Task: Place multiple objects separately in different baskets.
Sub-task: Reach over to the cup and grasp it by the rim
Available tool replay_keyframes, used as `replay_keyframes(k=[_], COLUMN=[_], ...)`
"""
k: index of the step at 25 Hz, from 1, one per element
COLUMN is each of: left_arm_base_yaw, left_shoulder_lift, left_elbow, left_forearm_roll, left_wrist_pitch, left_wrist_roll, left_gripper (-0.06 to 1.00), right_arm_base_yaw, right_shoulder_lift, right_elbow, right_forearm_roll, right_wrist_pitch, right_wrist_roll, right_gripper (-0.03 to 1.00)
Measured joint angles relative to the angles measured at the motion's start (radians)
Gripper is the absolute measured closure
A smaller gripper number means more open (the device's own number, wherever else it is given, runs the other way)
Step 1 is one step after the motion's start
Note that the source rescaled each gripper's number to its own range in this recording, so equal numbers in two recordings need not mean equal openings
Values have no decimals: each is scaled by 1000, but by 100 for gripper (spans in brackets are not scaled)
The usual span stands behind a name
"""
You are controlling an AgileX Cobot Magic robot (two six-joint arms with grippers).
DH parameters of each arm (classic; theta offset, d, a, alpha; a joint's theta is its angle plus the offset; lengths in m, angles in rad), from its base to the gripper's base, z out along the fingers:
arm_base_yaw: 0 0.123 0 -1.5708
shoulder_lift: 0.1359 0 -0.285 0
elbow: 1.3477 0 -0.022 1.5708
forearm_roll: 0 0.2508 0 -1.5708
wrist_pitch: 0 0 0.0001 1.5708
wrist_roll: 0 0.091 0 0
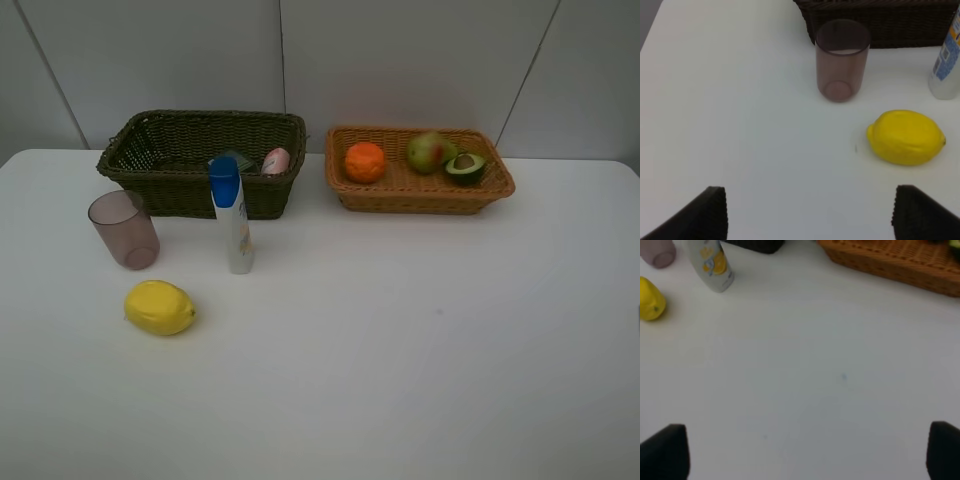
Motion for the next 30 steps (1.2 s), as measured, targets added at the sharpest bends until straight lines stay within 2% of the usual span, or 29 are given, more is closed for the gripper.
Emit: replay_keyframes(k=[4, 7, 15, 21, 27, 30], left_arm_base_yaw=[0, 0, 0, 0, 0, 0], left_shoulder_lift=[0, 0, 0, 0, 0, 0], left_elbow=[0, 0, 0, 0, 0, 0], left_forearm_roll=[0, 0, 0, 0, 0, 0], left_wrist_pitch=[0, 0, 0, 0, 0, 0], left_wrist_roll=[0, 0, 0, 0, 0, 0], left_gripper=[6, 6, 6, 6, 6, 6], right_arm_base_yaw=[0, 0, -30, -202, -438, -509], right_shoulder_lift=[-78, -88, -146, -259, -262, -262], right_elbow=[4, 13, 13, 23, 28, 28], right_forearm_roll=[9, 9, 8, 14, 60, 93], right_wrist_pitch=[9, 68, 52, 58, 60, 60], right_wrist_roll=[0, 0, -15, -107, -187, -229], right_gripper=[-3, -3, -3, -3, -3, -3])
